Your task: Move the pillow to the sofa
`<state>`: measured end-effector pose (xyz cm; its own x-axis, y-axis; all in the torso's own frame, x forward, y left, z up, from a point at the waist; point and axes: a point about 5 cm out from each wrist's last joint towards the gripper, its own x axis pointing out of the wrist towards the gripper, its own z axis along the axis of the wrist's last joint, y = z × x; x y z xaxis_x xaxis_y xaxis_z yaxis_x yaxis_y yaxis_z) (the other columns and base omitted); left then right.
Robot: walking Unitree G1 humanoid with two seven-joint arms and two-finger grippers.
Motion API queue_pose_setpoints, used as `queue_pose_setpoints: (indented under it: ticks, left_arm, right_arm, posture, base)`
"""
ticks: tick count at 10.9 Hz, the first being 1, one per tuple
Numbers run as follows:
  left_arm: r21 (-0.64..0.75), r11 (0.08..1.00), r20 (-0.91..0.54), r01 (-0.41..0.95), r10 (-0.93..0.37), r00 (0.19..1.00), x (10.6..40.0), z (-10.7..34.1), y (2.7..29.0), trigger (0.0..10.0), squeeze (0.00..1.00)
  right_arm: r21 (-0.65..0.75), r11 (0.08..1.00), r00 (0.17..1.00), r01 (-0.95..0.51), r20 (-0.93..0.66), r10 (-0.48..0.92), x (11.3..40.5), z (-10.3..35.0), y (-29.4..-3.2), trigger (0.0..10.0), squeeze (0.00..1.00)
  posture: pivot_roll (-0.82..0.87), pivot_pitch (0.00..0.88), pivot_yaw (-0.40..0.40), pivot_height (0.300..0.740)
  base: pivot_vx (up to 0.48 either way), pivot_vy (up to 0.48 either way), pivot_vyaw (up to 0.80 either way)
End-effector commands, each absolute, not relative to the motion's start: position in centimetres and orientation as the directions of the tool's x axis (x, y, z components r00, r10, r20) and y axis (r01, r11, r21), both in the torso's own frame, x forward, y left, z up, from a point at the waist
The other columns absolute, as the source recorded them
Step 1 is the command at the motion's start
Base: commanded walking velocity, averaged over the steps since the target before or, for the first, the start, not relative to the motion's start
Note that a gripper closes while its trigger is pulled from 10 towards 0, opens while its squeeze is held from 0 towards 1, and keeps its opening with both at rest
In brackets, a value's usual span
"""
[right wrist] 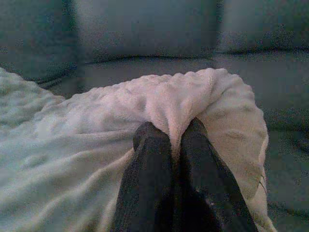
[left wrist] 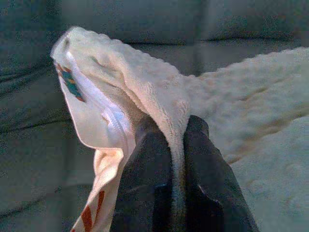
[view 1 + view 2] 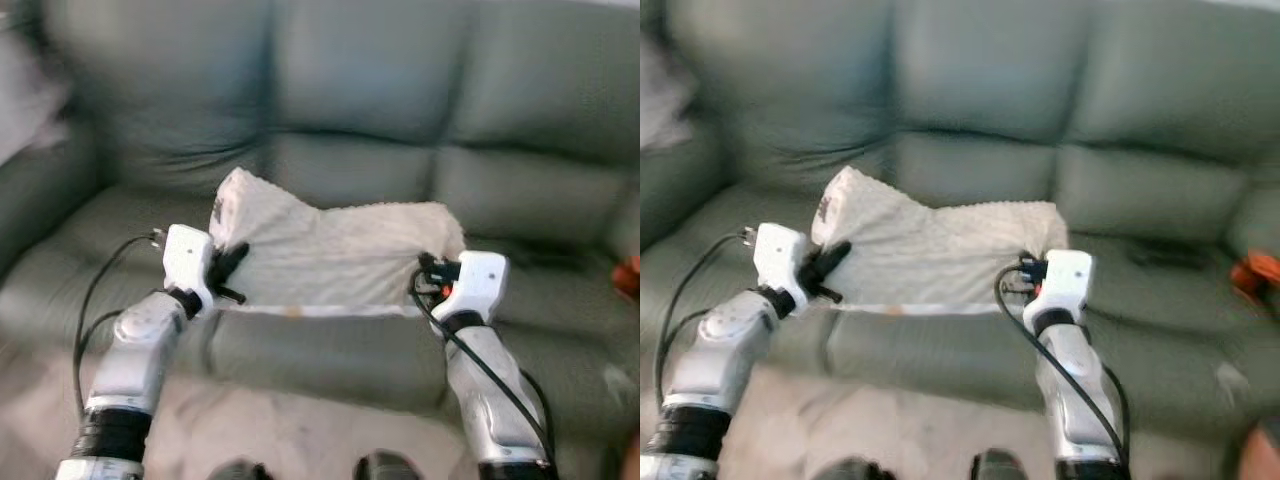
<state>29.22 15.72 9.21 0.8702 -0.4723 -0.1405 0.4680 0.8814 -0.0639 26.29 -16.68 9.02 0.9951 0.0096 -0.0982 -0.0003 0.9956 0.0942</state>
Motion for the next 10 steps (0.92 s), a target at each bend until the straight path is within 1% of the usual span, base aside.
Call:
queue_pose_setpoints:
  ticks: [1, 2, 4, 5, 10]
  left_arm:
    - [-0.031, 0.88, -0.112, 0.474, -0.474, 0.873, 29.34, 10.02, 15.74, 10.0, 0.0]
    - [-0.04, 0.874, -0.111, 0.484, -0.485, 0.867, 29.21, 10.02, 15.58, 10.0, 0.0]
    - [-0.051, 0.869, -0.105, 0.491, -0.494, 0.863, 29.09, 10.07, 15.61, 10.0, 0.0]
    - [-0.052, 0.866, -0.096, 0.498, -0.501, 0.86, 29.08, 10.15, 15.51, 10.0, 0.0]
    - [-0.048, 0.854, -0.096, 0.519, -0.521, 0.848, 29.04, 10.2, 15.14, 10.0, 0.0]
  right_arm:
    - [0.098, 0.995, 0.997, -0.008, -0.073, 0.016, 26.56, 9.59, -16.48, 10.0, 0.0]
    - [0.1, 0.995, 0.997, -0.009, -0.073, 0.016, 26.58, 9.57, -16.45, 10.0, 0.0]
    - [0.102, 0.995, 0.997, -0.013, -0.077, 0.02, 26.64, 9.5, -16.26, 10.0, 0.0]
    - [0.104, 0.994, 0.997, -0.013, -0.074, 0.021, 26.65, 9.5, -16.25, 10.0, 0.0]
    - [0.102, 0.995, 0.997, -0.01, -0.075, 0.017, 26.6, 9.46, -16.26, 10.0, 0.0]
  posture:
    - [-0.07, 0.029, -0.014, 0.74]
    - [-0.07, 0.029, -0.014, 0.74]
    - [-0.07, 0.03, -0.014, 0.74]
    - [-0.07, 0.03, -0.014, 0.74]
    - [-0.07, 0.031, -0.009, 0.74]
  base:
    - [0.0, 0.0, -0.41]
    - [0.0, 0.0, 0.0]
    - [0.0, 0.0, -0.77]
    - [0.259, 0.0, -0.52]
    - [0.259, 0.0, 0.0]
